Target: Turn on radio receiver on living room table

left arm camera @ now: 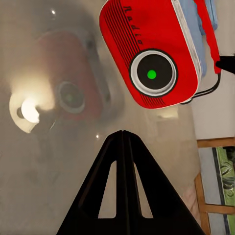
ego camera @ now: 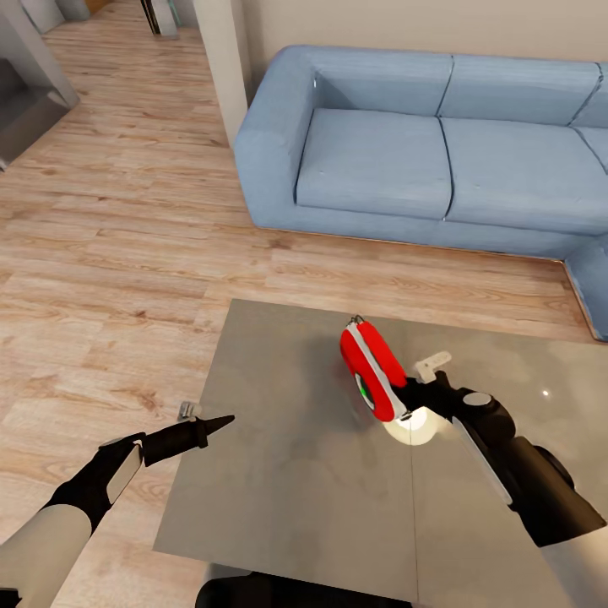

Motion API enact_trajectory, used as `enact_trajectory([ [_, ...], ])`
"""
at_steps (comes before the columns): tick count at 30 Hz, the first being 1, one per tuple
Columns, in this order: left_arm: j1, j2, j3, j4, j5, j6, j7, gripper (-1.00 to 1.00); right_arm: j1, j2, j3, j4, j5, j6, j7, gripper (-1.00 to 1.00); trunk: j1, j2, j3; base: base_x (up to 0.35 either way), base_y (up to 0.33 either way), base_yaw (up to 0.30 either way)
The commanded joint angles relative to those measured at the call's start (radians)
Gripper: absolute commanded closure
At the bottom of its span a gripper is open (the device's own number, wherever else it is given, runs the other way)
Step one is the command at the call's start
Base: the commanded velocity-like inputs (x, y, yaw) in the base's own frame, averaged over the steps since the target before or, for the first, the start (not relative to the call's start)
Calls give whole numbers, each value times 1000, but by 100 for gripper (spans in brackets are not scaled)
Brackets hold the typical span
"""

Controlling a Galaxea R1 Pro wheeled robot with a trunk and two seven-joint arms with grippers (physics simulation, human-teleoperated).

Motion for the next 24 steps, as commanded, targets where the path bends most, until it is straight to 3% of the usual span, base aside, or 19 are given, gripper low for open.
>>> enact_trajectory([
  [1, 0, 0, 0, 0, 0, 0, 0, 100, 4, 0, 0, 0, -1, -13, -7, 100, 0, 0, 0, 0, 0, 0],
  [10, 0, 0, 0, 0, 0, -1, 1, 100, 11, 20, 0, 109, -1, -129, -22, 100, 0, 0, 0, 0, 0, 0],
  [24, 0, 0, 0, 0, 0, -1, 2, 100, 10, 20, 0, 106, 2, -139, -23, 100, 0, 0, 0, 0, 0, 0],
])
